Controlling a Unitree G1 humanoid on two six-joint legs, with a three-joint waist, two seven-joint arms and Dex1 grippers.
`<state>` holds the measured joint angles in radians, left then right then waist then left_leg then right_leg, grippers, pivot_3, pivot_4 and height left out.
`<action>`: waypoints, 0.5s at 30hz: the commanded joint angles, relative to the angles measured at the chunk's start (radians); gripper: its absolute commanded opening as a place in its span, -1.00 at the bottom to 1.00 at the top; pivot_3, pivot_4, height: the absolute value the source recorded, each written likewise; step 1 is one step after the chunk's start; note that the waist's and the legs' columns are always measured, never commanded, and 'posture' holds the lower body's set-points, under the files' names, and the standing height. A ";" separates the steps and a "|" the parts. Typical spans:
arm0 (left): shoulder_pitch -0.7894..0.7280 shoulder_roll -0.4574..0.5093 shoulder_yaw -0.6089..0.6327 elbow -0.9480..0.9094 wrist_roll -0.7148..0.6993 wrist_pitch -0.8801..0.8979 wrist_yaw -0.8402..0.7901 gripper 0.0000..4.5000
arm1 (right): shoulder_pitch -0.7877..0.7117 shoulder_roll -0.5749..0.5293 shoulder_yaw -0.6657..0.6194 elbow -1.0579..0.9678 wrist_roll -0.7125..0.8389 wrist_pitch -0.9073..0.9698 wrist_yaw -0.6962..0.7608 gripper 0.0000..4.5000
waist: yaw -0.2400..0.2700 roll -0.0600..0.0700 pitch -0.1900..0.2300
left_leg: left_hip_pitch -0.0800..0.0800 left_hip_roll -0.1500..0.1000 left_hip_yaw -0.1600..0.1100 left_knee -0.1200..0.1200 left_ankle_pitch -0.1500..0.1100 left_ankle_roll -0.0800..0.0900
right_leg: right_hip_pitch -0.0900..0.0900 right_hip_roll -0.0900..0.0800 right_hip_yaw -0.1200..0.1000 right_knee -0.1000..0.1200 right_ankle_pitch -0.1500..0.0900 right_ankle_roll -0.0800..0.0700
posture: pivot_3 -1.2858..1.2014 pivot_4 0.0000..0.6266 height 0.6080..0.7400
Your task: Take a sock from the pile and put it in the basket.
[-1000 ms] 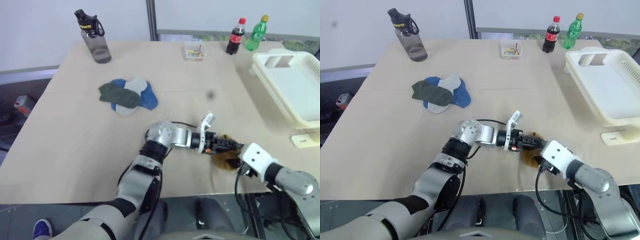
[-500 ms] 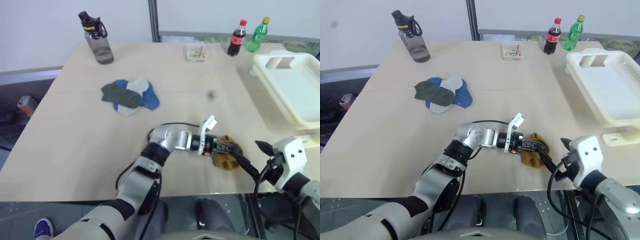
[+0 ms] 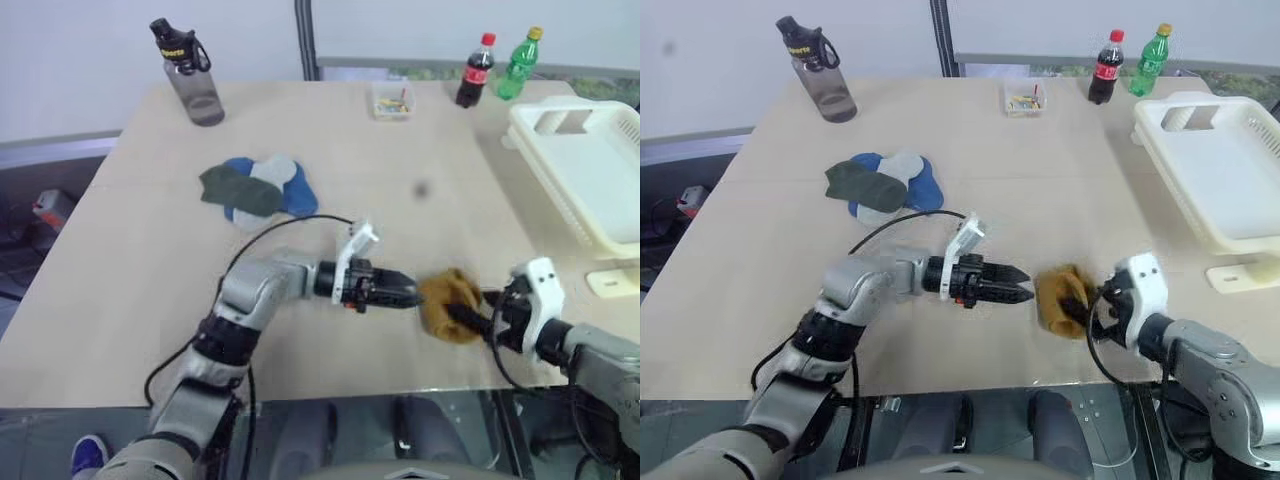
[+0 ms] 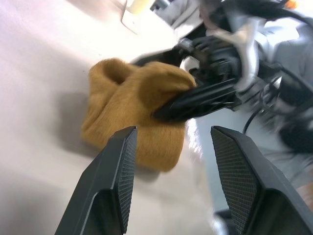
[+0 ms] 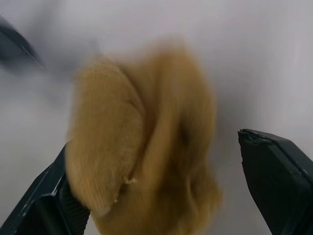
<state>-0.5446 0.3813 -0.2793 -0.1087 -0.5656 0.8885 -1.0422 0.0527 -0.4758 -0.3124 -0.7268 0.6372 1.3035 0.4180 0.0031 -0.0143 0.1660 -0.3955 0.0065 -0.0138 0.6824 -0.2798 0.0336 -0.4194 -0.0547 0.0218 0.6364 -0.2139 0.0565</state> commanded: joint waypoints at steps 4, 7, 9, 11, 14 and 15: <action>0.064 0.079 -0.015 -0.130 0.059 -0.161 -0.035 0.15 | 0.021 -0.036 0.042 0.004 0.021 0.079 -0.021 0.98 | 0.005 0.000 0.000 | 0.000 0.000 0.000 0.000 0.000 0.000 | 0.001 0.000 -0.001 -0.001 -0.001 -0.001 | 0.03 -0.52 1.00; 0.091 0.075 -0.002 -0.134 0.085 -0.270 -0.040 0.15 | -0.009 -0.017 0.088 0.082 -0.005 0.079 -0.049 0.98 | 0.009 -0.001 -0.001 | 0.001 0.000 -0.001 0.001 0.000 0.000 | 0.002 0.001 -0.002 -0.001 -0.001 -0.001 | 0.03 -0.52 1.00; 0.104 0.070 0.009 -0.124 0.093 -0.335 -0.053 0.15 | -0.027 -0.004 0.121 0.140 -0.021 0.067 -0.055 0.87 | 0.002 -0.006 -0.004 | 0.001 0.000 0.000 0.001 0.000 0.000 | 0.002 0.001 -0.002 -0.001 -0.001 -0.001 | 0.03 -0.52 1.00; 0.108 0.084 0.008 -0.120 0.084 -0.350 -0.083 0.15 | -0.035 0.002 0.151 0.171 -0.024 0.062 -0.050 0.62 | -0.010 -0.014 -0.009 | 0.005 0.001 0.000 0.001 0.000 0.000 | 0.005 0.002 -0.001 -0.002 -0.001 -0.001 | 0.03 -0.52 1.00; 0.109 0.098 0.009 -0.110 0.084 -0.386 -0.119 0.15 | -0.047 0.013 0.180 0.189 -0.019 0.057 -0.043 -0.03 | -0.017 -0.016 -0.011 | 0.010 0.003 0.001 0.000 0.000 0.000 | 0.009 0.002 -0.001 -0.002 -0.002 0.001 | 0.03 -0.52 1.00; 0.109 0.095 0.017 -0.103 0.078 -0.392 -0.121 0.15 | -0.047 0.015 0.188 0.195 -0.023 0.050 -0.043 -0.25 | -0.017 -0.016 -0.011 | 0.010 0.004 0.001 0.000 0.000 0.000 | 0.009 0.003 0.000 -0.001 -0.003 0.002 | 0.03 -0.52 1.00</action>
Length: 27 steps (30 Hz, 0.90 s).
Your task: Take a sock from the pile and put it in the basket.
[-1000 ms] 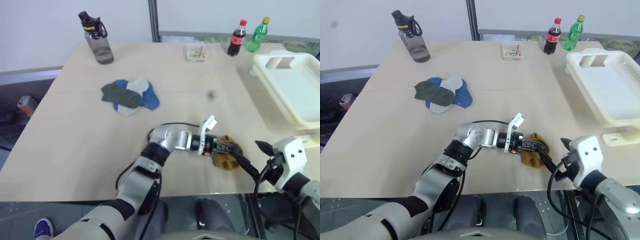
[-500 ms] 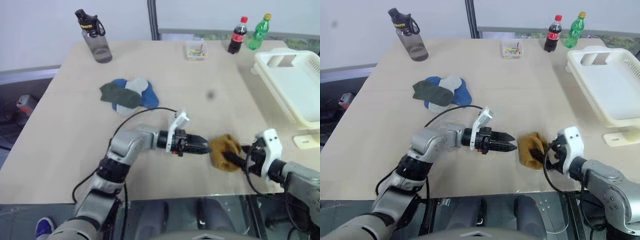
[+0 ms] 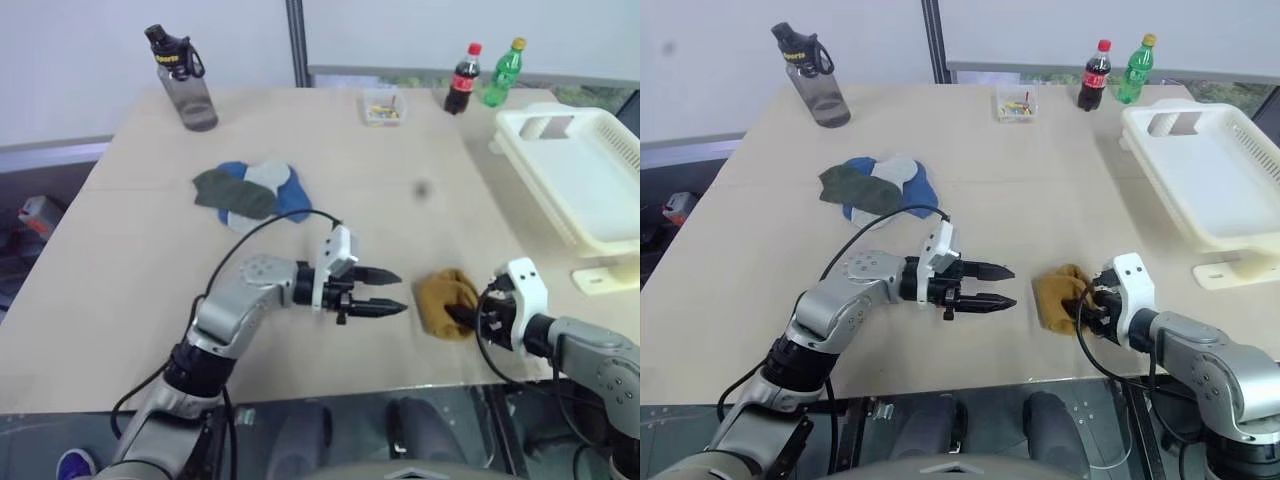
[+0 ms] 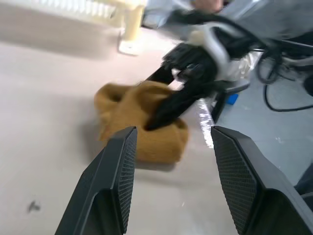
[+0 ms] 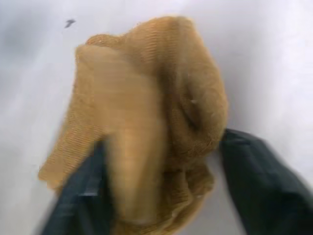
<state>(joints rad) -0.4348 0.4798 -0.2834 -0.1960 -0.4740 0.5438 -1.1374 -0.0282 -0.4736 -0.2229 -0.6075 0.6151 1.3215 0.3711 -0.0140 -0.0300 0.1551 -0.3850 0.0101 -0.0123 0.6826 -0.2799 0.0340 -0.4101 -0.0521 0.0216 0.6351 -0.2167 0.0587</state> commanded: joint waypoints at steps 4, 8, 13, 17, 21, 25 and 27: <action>-0.008 -0.010 0.033 0.002 -0.003 -0.080 -0.013 0.15 | 0.023 0.065 0.056 0.074 0.021 0.002 0.000 -0.98 | -0.003 -0.001 -0.001 | 0.001 0.001 0.001 -0.001 0.000 0.000 | 0.000 0.001 0.001 0.000 0.000 0.000 | 0.03 -0.52 1.00; -0.006 -0.039 0.044 0.022 0.011 -0.123 0.023 0.15 | -0.041 0.195 -0.111 0.100 0.099 -0.080 -0.024 -0.98 | -0.006 0.000 0.000 | 0.002 0.002 0.003 -0.001 0.000 0.000 | 0.000 0.003 0.004 0.001 0.000 0.000 | 0.03 -0.52 1.00; -0.030 -0.151 0.074 0.056 0.035 -0.175 0.154 0.15 | -0.262 0.239 -0.385 0.225 0.193 -0.237 -0.123 -0.98 | 0.005 0.017 0.011 | 0.000 -0.001 0.006 0.000 0.000 0.000 | -0.003 0.000 0.007 0.002 0.003 0.003 | 0.03 -0.52 1.00; -0.071 -0.270 0.074 0.098 0.073 -0.220 0.277 0.15 | -0.467 0.133 -0.495 0.414 0.186 -0.336 -0.189 -0.98 | 0.012 0.018 0.011 | -0.008 -0.004 0.003 0.000 0.000 0.001 | -0.008 0.000 0.003 0.002 0.005 0.001 | 0.03 -0.52 1.00; -0.085 -0.352 0.067 0.121 0.093 -0.228 0.340 0.15 | -0.717 -0.035 -0.499 0.826 0.062 -0.521 -0.243 -0.98 | 0.003 0.020 0.012 | -0.012 -0.006 0.007 0.000 0.000 0.001 | -0.011 -0.002 0.003 0.002 0.005 0.001 | 0.03 -0.52 1.00; -0.086 -0.368 0.068 0.125 0.122 -0.247 0.370 0.15 | -0.935 -0.180 -0.439 1.357 -0.084 -0.785 -0.233 -0.98 | -0.003 0.021 0.012 | -0.011 -0.004 0.010 -0.003 0.000 0.001 | -0.012 0.000 0.004 0.000 0.005 0.001 | 0.03 -0.52 1.00; -0.085 -0.373 0.070 0.125 0.133 -0.259 0.385 0.15 | -1.002 -0.223 -0.420 1.558 -0.133 -0.892 -0.241 -0.98 | -0.003 0.021 0.012 | -0.011 -0.004 0.010 -0.006 0.000 0.001 | -0.012 0.000 0.004 -0.002 0.005 0.001 | 0.03 -0.52 1.00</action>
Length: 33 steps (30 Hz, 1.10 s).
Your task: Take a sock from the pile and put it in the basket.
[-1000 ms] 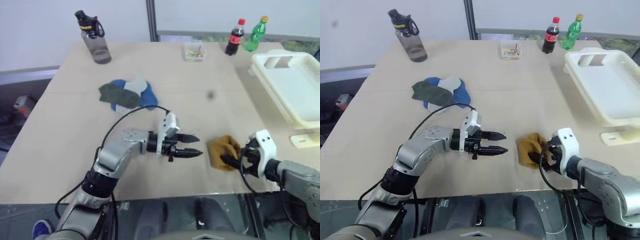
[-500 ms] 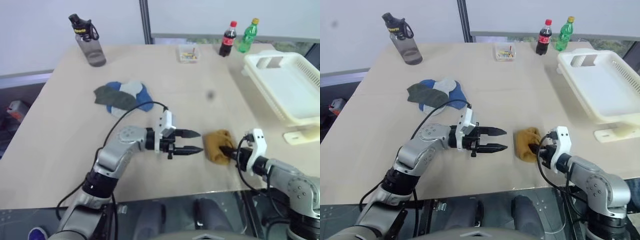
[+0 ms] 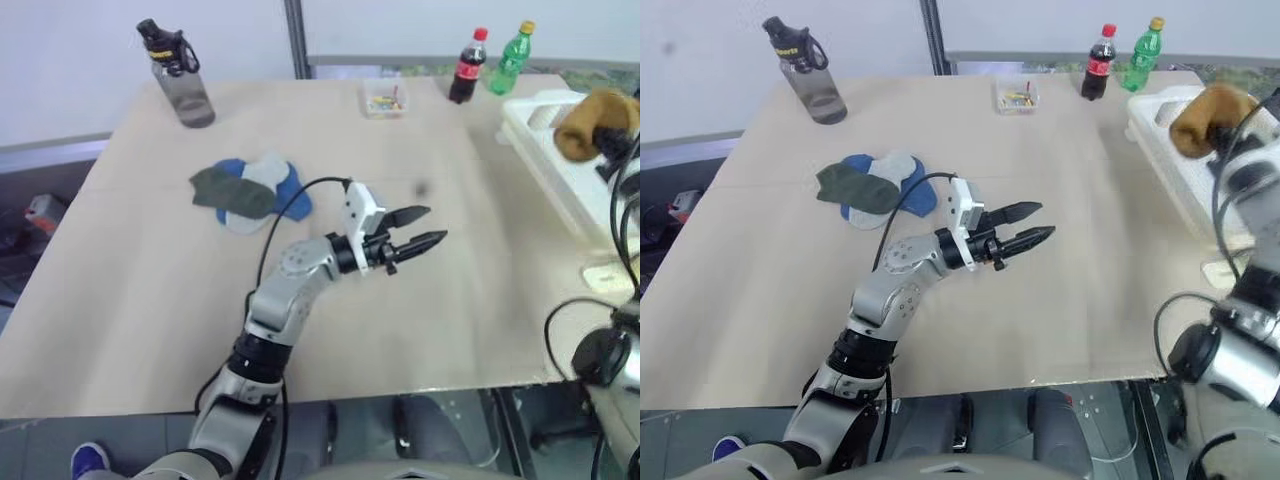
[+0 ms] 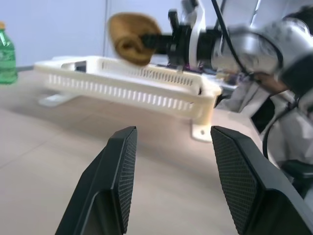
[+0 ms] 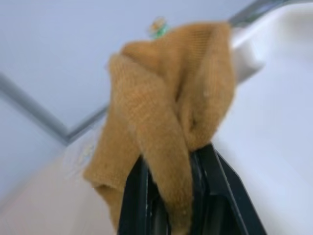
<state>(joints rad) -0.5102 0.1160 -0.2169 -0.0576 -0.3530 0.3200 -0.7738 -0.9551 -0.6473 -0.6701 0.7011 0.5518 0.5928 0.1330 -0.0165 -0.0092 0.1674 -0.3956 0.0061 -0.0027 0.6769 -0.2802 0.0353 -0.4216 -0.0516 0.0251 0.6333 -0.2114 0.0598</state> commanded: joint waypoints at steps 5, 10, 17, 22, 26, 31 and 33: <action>0.004 -0.017 0.004 -0.030 0.019 -0.042 0.040 0.15 | -0.121 -0.094 0.084 0.523 -0.156 -0.267 -0.005 -0.61 | 0.000 0.000 0.000 | -0.001 0.000 0.002 -0.004 0.000 0.000 | 0.000 -0.001 0.002 -0.005 0.000 0.000 | 0.03 -0.52 1.00; 0.013 -0.006 0.002 -0.040 0.017 -0.047 0.039 0.15 | -0.123 -0.127 0.123 0.553 -0.195 -0.256 0.013 0.44 | 0.005 0.000 0.000 | -0.002 -0.001 0.003 -0.004 0.001 -0.001 | 0.000 -0.002 0.002 -0.008 0.000 0.001 | 0.03 -0.52 1.00; -0.012 0.027 0.027 0.027 0.037 -0.082 0.024 0.15 | 0.161 -0.118 0.026 -0.069 -0.050 -0.053 0.047 0.98 | 0.004 0.001 0.000 | -0.002 -0.001 0.002 -0.004 0.000 0.000 | 0.000 -0.002 0.001 -0.007 0.000 0.001 | 0.03 -0.52 1.00; 0.034 0.082 0.063 0.055 -0.036 -0.108 -0.117 0.15 | 0.566 0.034 -0.083 -0.909 0.216 0.124 0.019 0.98 | 0.014 0.007 -0.003 | -0.004 0.001 -0.004 -0.006 0.000 0.000 | -0.002 -0.002 -0.001 -0.006 0.000 0.001 | 0.03 -0.52 1.00; 0.096 0.195 0.091 0.025 -0.072 -0.065 -0.199 0.66 | 0.774 0.040 -0.028 -1.232 0.261 0.169 0.034 1.00 | 0.000 0.008 -0.003 | -0.001 0.001 -0.004 -0.005 -0.001 0.001 | -0.001 -0.002 0.001 -0.005 0.000 0.001 | 0.03 -0.52 1.00; 0.152 0.316 0.147 0.019 -0.061 -0.059 -0.228 0.94 | 1.027 -0.025 0.095 -1.422 0.166 0.132 0.161 1.00 | 0.007 0.007 -0.003 | 0.003 0.001 -0.006 0.000 -0.001 0.002 | 0.004 -0.001 -0.001 -0.003 0.000 0.001 | 0.03 -0.52 1.00; 0.190 0.378 0.184 -0.003 -0.083 -0.047 -0.259 0.94 | 1.161 -0.052 0.142 -1.460 0.098 0.083 0.239 1.00 | 0.006 0.007 -0.003 | 0.003 0.001 -0.006 0.002 -0.001 0.002 | 0.006 0.000 -0.002 -0.002 0.000 0.001 | 0.03 -0.52 1.00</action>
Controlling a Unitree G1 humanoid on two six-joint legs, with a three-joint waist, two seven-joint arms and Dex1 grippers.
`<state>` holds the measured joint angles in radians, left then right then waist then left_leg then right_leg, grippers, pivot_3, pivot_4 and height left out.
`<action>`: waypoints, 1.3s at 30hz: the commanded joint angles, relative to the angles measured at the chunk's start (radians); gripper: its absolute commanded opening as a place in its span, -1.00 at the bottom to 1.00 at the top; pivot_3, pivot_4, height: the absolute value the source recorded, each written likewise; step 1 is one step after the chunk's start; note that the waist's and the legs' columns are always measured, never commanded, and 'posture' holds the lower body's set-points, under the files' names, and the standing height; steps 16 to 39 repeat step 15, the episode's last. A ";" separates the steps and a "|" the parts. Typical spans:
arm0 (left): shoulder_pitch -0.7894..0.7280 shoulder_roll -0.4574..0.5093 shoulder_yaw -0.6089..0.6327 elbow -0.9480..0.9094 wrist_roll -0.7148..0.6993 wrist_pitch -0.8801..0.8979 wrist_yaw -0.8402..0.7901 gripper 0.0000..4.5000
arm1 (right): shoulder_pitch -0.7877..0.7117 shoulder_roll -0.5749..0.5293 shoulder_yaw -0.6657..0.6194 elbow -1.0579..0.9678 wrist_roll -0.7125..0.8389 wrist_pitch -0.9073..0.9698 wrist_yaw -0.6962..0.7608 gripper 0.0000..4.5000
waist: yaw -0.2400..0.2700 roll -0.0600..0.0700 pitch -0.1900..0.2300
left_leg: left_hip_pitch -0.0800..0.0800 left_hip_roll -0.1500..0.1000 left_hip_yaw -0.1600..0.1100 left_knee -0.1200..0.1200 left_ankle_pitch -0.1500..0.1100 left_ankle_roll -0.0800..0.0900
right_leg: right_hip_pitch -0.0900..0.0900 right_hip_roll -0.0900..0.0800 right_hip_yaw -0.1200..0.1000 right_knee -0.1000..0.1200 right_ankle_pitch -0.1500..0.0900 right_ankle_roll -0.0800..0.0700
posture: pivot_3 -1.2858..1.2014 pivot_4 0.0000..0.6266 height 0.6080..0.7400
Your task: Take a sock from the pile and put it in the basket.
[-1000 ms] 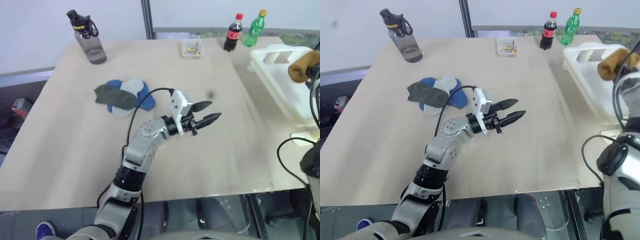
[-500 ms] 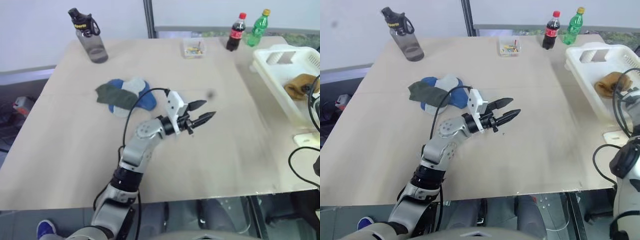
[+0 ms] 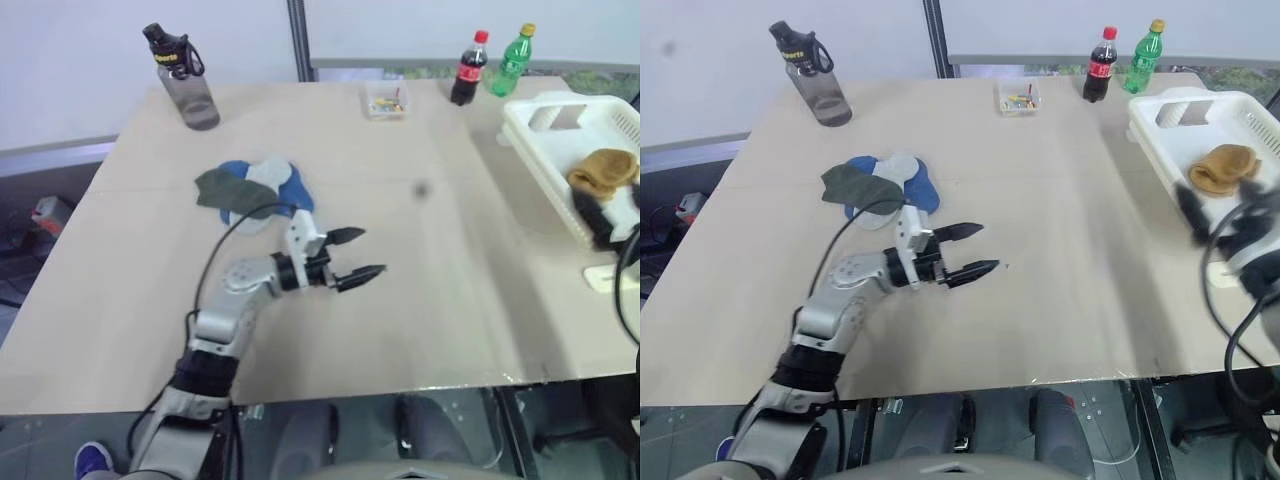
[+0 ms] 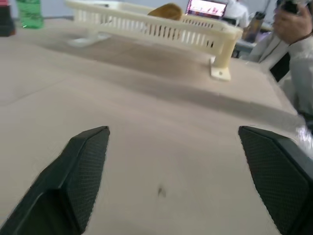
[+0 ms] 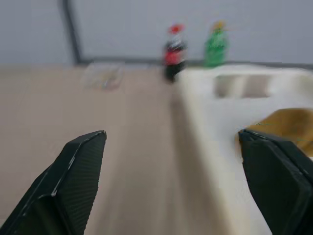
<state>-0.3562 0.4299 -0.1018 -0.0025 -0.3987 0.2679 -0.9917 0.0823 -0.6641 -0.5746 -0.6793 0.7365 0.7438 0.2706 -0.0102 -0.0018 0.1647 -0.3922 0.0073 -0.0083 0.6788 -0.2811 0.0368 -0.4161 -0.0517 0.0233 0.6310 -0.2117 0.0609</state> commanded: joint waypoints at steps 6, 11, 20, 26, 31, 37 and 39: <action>0.117 0.204 0.170 -0.154 -0.103 0.085 -0.076 0.94 | 0.390 -0.059 0.069 -0.086 -0.242 -0.235 0.274 1.00 | 0.001 0.000 0.000 | 0.000 0.001 -0.001 0.003 0.000 0.000 | 0.000 -0.001 0.001 0.001 0.000 0.000 | 0.03 -0.52 1.00; 0.172 0.282 0.247 -0.210 -0.144 0.140 -0.062 0.94 | 0.415 -0.039 0.048 -0.073 -0.234 -0.263 0.316 1.00 | -0.003 -0.002 0.001 | 0.001 0.003 0.000 0.004 0.000 0.000 | 0.001 0.000 0.002 0.002 -0.004 -0.001 | 0.03 -0.52 1.00; 0.193 0.308 0.277 -0.225 -0.165 0.162 -0.062 0.94 | 0.400 -0.032 0.052 -0.067 -0.238 -0.275 0.331 1.00 | 0.000 -0.002 0.001 | 0.003 0.003 0.001 0.005 0.000 0.000 | 0.001 0.000 0.002 0.005 -0.005 0.000 | 0.03 -0.52 1.00; 0.193 0.308 0.277 -0.225 -0.165 0.162 -0.062 0.94 | 0.400 -0.032 0.052 -0.067 -0.238 -0.275 0.331 1.00 | 0.000 -0.002 0.001 | 0.003 0.003 0.001 0.005 0.000 0.000 | 0.001 0.000 0.002 0.005 -0.005 0.000 | 0.03 -0.52 1.00; 0.193 0.308 0.277 -0.225 -0.165 0.162 -0.062 0.94 | 0.400 -0.032 0.052 -0.067 -0.238 -0.275 0.331 1.00 | 0.000 -0.002 0.001 | 0.003 0.003 0.001 0.005 0.000 0.000 | 0.001 0.000 0.002 0.005 -0.005 0.000 | 0.03 -0.52 1.00; 0.193 0.308 0.277 -0.225 -0.165 0.162 -0.062 0.94 | 0.400 -0.032 0.052 -0.067 -0.238 -0.275 0.331 1.00 | 0.000 -0.002 0.001 | 0.003 0.003 0.001 0.005 0.000 0.000 | 0.001 0.000 0.002 0.005 -0.005 0.000 | 0.03 -0.52 1.00; 0.193 0.308 0.277 -0.225 -0.165 0.162 -0.062 0.94 | 0.400 -0.032 0.052 -0.067 -0.238 -0.275 0.331 1.00 | 0.000 -0.002 0.001 | 0.003 0.003 0.001 0.005 0.000 0.000 | 0.001 0.000 0.002 0.005 -0.005 0.000 | 0.03 -0.52 1.00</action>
